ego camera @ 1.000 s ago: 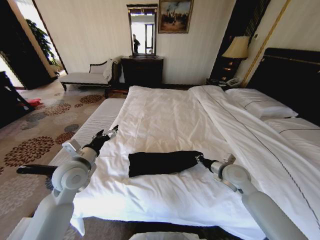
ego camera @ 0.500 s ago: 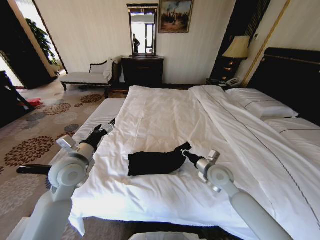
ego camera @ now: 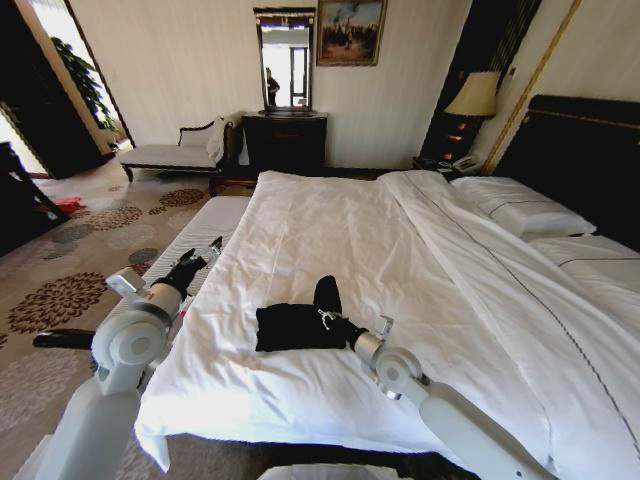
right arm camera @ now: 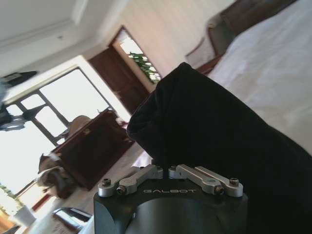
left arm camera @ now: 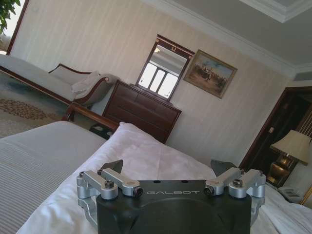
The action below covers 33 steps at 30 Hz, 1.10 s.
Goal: Fold the clothes on the bed.
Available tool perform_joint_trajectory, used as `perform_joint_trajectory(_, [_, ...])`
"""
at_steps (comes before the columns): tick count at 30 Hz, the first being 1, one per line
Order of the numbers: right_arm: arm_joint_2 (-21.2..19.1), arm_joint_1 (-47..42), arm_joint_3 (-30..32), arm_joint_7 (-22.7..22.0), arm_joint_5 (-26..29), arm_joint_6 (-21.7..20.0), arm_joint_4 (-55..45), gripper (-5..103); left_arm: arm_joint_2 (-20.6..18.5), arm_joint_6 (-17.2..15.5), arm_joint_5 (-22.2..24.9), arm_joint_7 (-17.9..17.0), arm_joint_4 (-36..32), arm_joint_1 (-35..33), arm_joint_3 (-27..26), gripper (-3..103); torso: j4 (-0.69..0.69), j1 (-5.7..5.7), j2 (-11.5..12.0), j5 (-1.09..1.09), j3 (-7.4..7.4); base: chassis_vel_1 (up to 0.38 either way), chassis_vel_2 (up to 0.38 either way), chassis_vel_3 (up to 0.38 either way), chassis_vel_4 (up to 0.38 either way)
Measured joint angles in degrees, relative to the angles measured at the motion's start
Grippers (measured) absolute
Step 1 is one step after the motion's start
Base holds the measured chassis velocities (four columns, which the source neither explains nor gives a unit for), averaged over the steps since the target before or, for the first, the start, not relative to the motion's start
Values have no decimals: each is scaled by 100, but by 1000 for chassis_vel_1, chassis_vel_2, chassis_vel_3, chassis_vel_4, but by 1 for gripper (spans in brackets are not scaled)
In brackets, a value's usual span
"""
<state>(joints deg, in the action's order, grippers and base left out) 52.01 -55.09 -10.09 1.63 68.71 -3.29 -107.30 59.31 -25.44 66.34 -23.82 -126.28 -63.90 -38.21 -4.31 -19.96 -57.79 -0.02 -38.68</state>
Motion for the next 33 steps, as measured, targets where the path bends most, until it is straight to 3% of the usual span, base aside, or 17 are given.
perform_joint_trajectory(4, [51, 165, -364, 629, -403, 263, 238, 0, 15, 1, -7, 3, 50, 13, 9, 100, 0, 0, 0, 1, 0, 0, 0, 0, 0])
perform_joint_trajectory(10, [312, 342, -709, 695, -862, 537, 822, 0, 46, 1, -28, 7, 92, -29, 9, 100, 0, 0, 0, 1, 0, 0, 0, 0, 0])
perform_joint_trajectory(20, [599, 640, -974, 644, -972, 586, 1319, -3, 99, 18, -40, 23, 189, -105, -108, 100, 1, 0, 0, 1, 0, 0, 0, 0, 0])
perform_joint_trajectory(23, [570, 607, -1005, 609, -1019, 597, 1255, 11, 106, 19, -47, 24, 191, -91, -92, 100, 1, 0, 0, 1, 0, 0, 0, 0, 0])
perform_joint_trajectory(26, [570, 559, -998, 605, -1031, 610, 1244, 17, 95, 19, -45, 23, 185, -48, -61, 100, 0, 0, 0, 1, 1, 0, 0, 0, 0])
perform_joint_trajectory(30, [630, 459, -946, 646, -1038, 654, 1191, 39, 90, 13, -47, 10, 154, -35, -11, 100, -1, 0, 0, 2, 0, 0, 0, 0, 0])
perform_joint_trajectory(33, [616, 418, -946, 739, -1051, 707, 1116, 44, 94, 7, -63, 9, 137, -68, -4, 100, 1, 0, 0, 2, 1, 0, 0, 0, 0])
